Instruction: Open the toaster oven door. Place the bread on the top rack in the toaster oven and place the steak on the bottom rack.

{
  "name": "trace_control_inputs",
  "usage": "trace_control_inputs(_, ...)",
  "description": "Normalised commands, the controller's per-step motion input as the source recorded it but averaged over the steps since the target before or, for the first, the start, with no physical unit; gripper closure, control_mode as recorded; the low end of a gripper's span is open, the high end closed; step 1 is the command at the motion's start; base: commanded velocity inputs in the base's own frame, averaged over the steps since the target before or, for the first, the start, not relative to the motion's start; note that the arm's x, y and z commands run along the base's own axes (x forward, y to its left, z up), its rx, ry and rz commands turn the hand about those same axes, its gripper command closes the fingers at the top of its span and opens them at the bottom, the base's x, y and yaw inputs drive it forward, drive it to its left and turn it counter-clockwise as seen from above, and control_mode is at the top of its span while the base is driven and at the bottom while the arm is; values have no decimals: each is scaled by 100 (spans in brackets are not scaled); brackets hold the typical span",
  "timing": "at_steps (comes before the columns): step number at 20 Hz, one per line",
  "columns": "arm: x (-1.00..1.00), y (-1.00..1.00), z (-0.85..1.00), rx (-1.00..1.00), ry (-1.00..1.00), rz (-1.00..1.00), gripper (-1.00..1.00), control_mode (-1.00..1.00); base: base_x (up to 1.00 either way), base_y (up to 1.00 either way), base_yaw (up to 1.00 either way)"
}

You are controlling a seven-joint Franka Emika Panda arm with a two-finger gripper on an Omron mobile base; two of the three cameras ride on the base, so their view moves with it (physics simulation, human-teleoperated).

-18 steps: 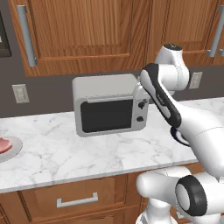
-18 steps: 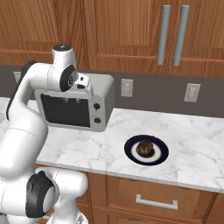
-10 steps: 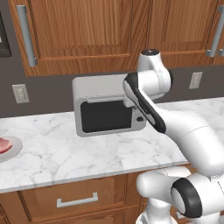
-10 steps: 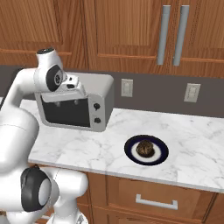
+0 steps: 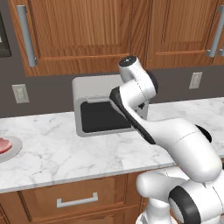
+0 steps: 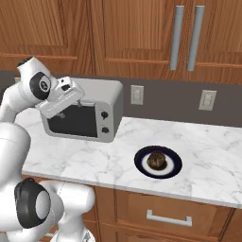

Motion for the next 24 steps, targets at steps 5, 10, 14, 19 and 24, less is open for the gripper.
trace_control_inputs(5, 0, 0, 0, -27, -10, 13, -100, -100, 0, 0, 0)
trace_control_inputs(10, 0, 0, 0, -18, -4, 5, -100, -100, 0, 0, 0)
trace_control_inputs(14, 13, 8, 0, -15, 0, 0, -100, -100, 0, 0, 0)
trace_control_inputs(19, 22, 20, -2, -12, 0, 0, -100, -100, 0, 0, 0)
trace_control_inputs(24, 35, 28, -9, -11, -4, 0, -100, -100, 0, 0, 0)
